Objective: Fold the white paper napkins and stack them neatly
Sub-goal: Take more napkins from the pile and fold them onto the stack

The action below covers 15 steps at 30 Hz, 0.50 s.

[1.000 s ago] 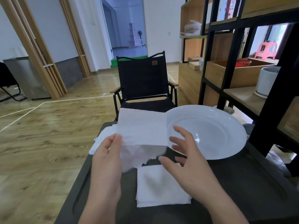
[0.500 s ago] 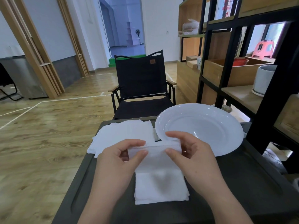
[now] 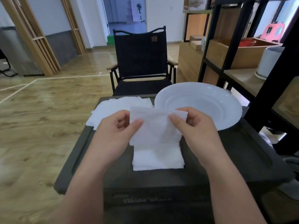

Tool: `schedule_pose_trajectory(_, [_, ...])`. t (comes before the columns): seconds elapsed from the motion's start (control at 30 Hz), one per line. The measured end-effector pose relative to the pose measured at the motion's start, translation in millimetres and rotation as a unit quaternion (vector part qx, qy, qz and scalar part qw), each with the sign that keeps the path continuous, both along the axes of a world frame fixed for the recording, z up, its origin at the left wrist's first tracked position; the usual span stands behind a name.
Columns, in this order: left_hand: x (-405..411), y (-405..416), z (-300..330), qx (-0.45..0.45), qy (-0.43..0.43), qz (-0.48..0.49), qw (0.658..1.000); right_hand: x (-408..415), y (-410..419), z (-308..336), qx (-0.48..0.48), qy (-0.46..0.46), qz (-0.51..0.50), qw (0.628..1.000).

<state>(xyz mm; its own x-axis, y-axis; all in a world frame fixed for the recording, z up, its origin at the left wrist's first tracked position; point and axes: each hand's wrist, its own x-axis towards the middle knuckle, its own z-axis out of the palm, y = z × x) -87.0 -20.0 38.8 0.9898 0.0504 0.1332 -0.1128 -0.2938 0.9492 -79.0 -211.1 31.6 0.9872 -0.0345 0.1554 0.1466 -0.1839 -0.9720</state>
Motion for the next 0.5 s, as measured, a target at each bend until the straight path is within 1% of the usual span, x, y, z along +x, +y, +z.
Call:
schedule_pose_trajectory(0.07, [1, 1, -4, 0.002, 0.023, 0.039, 0.999, 1, 0, -1, 0.011, 0.028, -0.004, 1.0])
schedule_pose_trajectory(0.13, [5, 3, -10, 0.015, 0.041, 0.082, 0.996, 2, 0, -2, -0.01, 0.068, 0.006, 0.998])
schedule_pose_trajectory(0.2, [8, 6, -15, 0.043, 0.073, 0.09, 0.992, 3, -1, -5, -0.061, 0.09, 0.003, 0.994])
schedule_pose_trajectory(0.33, [8, 6, -20, 0.136, 0.156, 0.074, 0.976, 6, -1, -14, -0.17, 0.086, -0.048, 0.981])
schedule_pose_trajectory(0.5, [8, 2, -22, 0.235, 0.19, 0.093, 0.949, 8, 2, -27, -0.294, 0.087, -0.068, 0.949])
